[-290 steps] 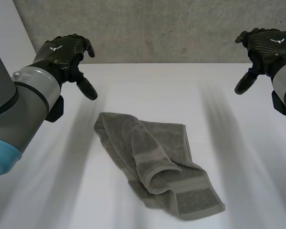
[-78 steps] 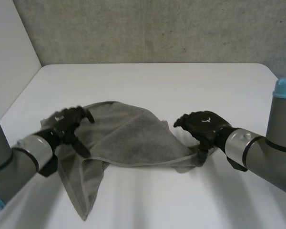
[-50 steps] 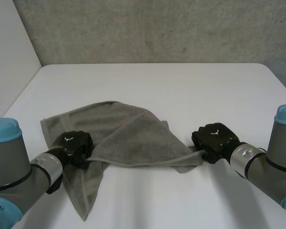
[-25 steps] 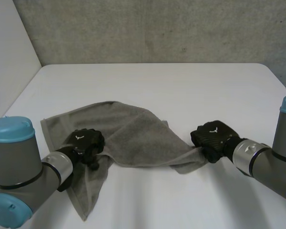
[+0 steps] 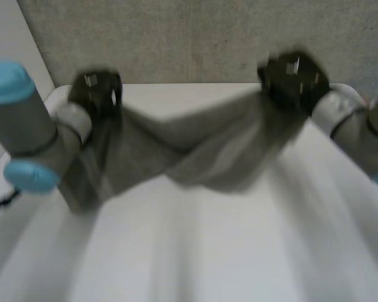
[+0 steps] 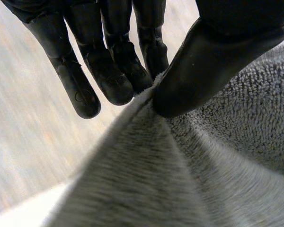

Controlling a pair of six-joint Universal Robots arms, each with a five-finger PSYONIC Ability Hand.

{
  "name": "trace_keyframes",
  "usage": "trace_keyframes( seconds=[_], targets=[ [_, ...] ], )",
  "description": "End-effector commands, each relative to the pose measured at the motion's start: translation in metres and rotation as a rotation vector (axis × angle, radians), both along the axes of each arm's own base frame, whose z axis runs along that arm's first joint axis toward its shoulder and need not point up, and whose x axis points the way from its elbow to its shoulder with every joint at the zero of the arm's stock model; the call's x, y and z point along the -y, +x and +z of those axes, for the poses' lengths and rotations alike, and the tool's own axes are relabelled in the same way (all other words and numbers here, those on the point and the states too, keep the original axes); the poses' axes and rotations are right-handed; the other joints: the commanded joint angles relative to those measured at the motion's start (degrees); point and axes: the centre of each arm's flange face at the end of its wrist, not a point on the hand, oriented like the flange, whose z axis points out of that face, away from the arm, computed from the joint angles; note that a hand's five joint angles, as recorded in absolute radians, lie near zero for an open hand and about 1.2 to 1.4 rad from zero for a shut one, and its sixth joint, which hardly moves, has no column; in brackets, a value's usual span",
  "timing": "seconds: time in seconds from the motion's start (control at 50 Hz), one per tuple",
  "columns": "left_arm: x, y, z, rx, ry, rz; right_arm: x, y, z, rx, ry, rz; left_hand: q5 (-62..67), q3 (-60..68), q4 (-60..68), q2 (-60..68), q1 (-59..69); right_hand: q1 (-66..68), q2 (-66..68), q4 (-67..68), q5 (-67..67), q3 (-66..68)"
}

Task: Fold the towel.

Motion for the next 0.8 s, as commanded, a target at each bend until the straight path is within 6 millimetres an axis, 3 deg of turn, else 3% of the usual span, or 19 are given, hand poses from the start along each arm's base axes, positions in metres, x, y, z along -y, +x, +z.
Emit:
trace_keyframes(
  seconds=[0.02, 0.12, 0.18, 0.24, 0.26, 0.28, 0.3, 0.32, 0.34, 0.36, 0.38, 0.4, 0.42, 0.44, 0.5, 0.54, 0.58, 0.66, 0.8],
  targets=[
    [0.026, -0.006, 0.154, -0.114, -0.511, 0.045, 0.022, -0.001, 0.135, 0.493, -0.431, -0.048, 6.2, 3.2, 2.2, 3.1, 7.9, 4.6, 4.7, 3.3, 3.7, 3.1],
    [0.020, -0.002, 0.193, -0.162, -0.662, 0.053, 0.015, -0.009, 0.162, 0.599, -0.447, -0.043, 6.2, 3.2, 2.2, 3.1, 7.9, 4.6, 4.7, 3.3, 3.7, 3.1],
    [0.016, 0.002, 0.205, -0.178, -0.714, 0.057, 0.012, -0.002, 0.148, 0.541, -0.373, 0.000, 6.2, 3.2, 2.2, 3.1, 7.9, 4.6, 4.7, 3.3, 3.7, 3.1],
    [0.020, 0.008, 0.188, -0.149, -0.659, 0.070, 0.008, 0.005, 0.120, 0.429, -0.248, 0.049, 6.2, 3.2, 2.2, 3.1, 7.9, 4.6, 4.7, 3.3, 3.7, 3.1],
    [0.025, 0.014, 0.167, -0.119, -0.595, 0.078, 0.008, 0.005, 0.120, 0.428, -0.247, 0.049, 6.2, 3.2, 2.2, 3.1, 7.9, 4.6, 4.7, 3.3, 3.7, 3.1],
    [0.030, 0.022, 0.142, -0.085, -0.521, 0.087, 0.004, 0.009, 0.101, 0.354, -0.168, 0.074, 6.2, 3.2, 2.2, 3.1, 7.9, 4.6, 4.7, 3.3, 3.7, 3.1],
    [0.030, 0.022, 0.142, -0.084, -0.520, 0.087, 0.000, 0.011, 0.078, 0.268, -0.088, 0.097, 6.2, 3.2, 2.2, 3.1, 7.9, 4.6, 4.7, 3.3, 3.7, 3.1],
    [0.031, 0.029, 0.116, -0.045, -0.445, 0.083, 0.000, 0.011, 0.078, 0.267, -0.087, 0.098, 6.2, 3.2, 2.2, 3.1, 7.9, 4.6, 4.7, 3.3, 3.7, 3.1],
    [0.031, 0.029, 0.116, -0.045, -0.444, 0.083, -0.006, 0.012, 0.053, 0.171, -0.010, 0.116, 6.2, 3.2, 2.2, 3.1, 7.9, 4.6, 4.7, 3.3, 3.7, 3.1],
    [0.028, 0.033, 0.087, -0.010, -0.360, 0.056, -0.014, 0.009, 0.029, 0.075, 0.059, 0.127, 6.2, 3.2, 2.2, 3.1, 7.9, 4.6, 4.7, 3.3, 3.7, 3.1],
    [0.020, 0.035, 0.057, 0.022, -0.274, 0.012, -0.014, 0.009, 0.029, 0.074, 0.060, 0.127, 6.2, 3.2, 2.2, 3.1, 7.9, 4.6, 4.7, 3.3, 3.7, 3.1],
    [0.020, 0.035, 0.056, 0.023, -0.273, 0.011, -0.023, 0.005, 0.007, -0.019, 0.114, 0.128, 6.2, 3.2, 2.2, 3.1, 7.9, 4.6, 4.7, 3.3, 3.7, 3.1],
    [0.009, 0.036, 0.027, 0.051, -0.188, -0.042, -0.032, -0.002, -0.015, -0.113, 0.167, 0.121, 6.2, 3.2, 2.2, 3.1, 7.9, 4.6, 4.7, 3.3, 3.7, 3.1],
    [-0.005, 0.036, 0.000, 0.075, -0.106, -0.099, -0.032, -0.002, -0.015, -0.114, 0.167, 0.121, 6.2, 3.2, 2.2, 3.1, 7.9, 4.6, 4.7, 3.3, 3.7, 3.1],
    [-0.018, 0.038, -0.027, 0.101, -0.030, -0.149, -0.047, -0.019, -0.053, -0.275, 0.258, 0.099, 6.2, 3.2, 2.2, 3.1, 7.9, 4.6, 4.7, 3.3, 3.7, 3.1],
    [-0.044, 0.042, -0.068, 0.158, 0.075, -0.216, -0.053, -0.028, -0.068, -0.332, 0.299, 0.091, 6.2, 3.2, 2.2, 3.1, 7.9, 4.6, 4.7, 3.3, 3.7, 3.1],
    [-0.055, 0.043, -0.084, 0.195, 0.109, -0.236, -0.063, -0.039, -0.089, -0.380, 0.371, 0.070, 6.2, 3.2, 2.2, 3.1, 7.9, 4.6, 4.7, 3.3, 3.7, 3.1],
    [-0.071, 0.045, -0.107, 0.285, 0.110, -0.248, -0.071, -0.046, -0.102, -0.392, 0.425, 0.051, 6.2, 3.2, 2.2, 3.1, 7.9, 4.6, 4.7, 3.3, 3.7, 3.1],
    [-0.068, 0.047, -0.109, 0.308, 0.068, -0.218, -0.076, -0.057, -0.104, -0.366, 0.433, 0.009, 6.2, 3.2, 2.2, 3.1, 7.9, 4.6, 4.7, 3.3, 3.7, 3.1]
  ],
)
